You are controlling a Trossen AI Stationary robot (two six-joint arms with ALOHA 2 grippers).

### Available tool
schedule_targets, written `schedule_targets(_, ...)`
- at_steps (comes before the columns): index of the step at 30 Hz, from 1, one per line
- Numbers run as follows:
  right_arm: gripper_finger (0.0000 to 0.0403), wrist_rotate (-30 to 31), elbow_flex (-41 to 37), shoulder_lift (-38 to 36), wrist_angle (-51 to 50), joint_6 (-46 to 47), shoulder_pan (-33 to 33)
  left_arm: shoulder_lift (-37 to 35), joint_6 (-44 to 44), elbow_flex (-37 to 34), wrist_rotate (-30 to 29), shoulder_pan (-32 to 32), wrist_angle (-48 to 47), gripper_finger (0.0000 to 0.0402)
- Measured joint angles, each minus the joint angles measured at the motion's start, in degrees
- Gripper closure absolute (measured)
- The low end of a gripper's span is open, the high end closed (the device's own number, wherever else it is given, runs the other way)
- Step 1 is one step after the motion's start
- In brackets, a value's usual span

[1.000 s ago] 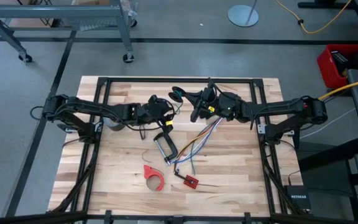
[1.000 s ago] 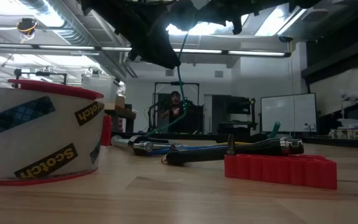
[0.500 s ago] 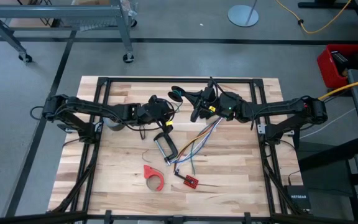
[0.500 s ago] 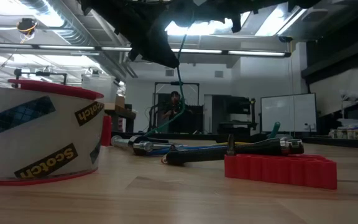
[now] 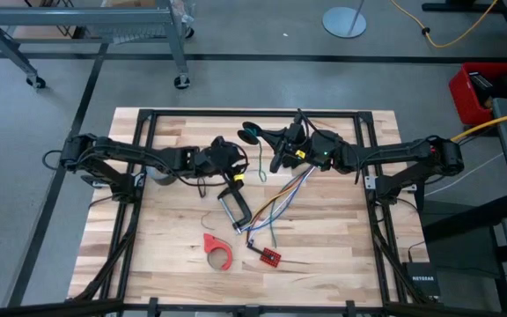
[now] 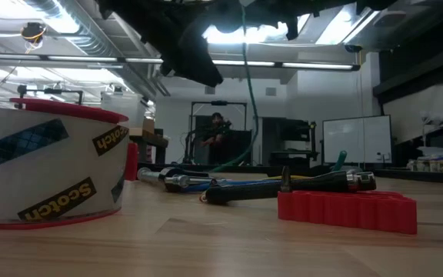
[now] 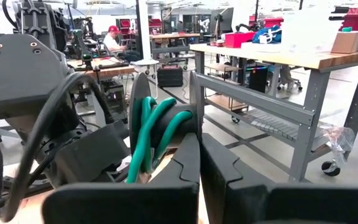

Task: Coil cords
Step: Coil the green wire around the spool

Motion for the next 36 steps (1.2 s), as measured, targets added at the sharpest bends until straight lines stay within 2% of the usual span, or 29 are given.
schedule_targets(4,0.0403,-0.01,-0.01,-0.63,-0.06,-0.09,0.00,0.00,-0.10,0.00,3.08,-0.29,0.55,0.0262)
schedule_targets(9,0.0403,0.01,-0.02,-2.49,0.06,-1.84,0.00,0.00,0.16,-0.04,3.69,-1.51,1.62,0.0269)
schedule_targets(18,0.0403,-1.39,-0.02,-5.43,0.34,-3.00,0.00,0.00,8.05,-0.04,3.96,-3.02,16.71,0.0272)
schedule_targets(24,0.0403,-5.84,-0.02,-5.55,2.32,-3.00,0.00,0.00,10.67,-0.04,7.28,-2.97,18.27,0.0272)
schedule_targets(30,0.0403,-5.98,-0.02,-5.54,3.00,-3.04,0.00,0.00,9.69,-0.04,11.20,-3.56,18.42,0.0272)
schedule_targets(36,0.0403,-5.98,-0.02,-5.53,3.75,-3.06,0.00,0.00,10.57,-0.04,11.56,-4.02,20.78,0.0272)
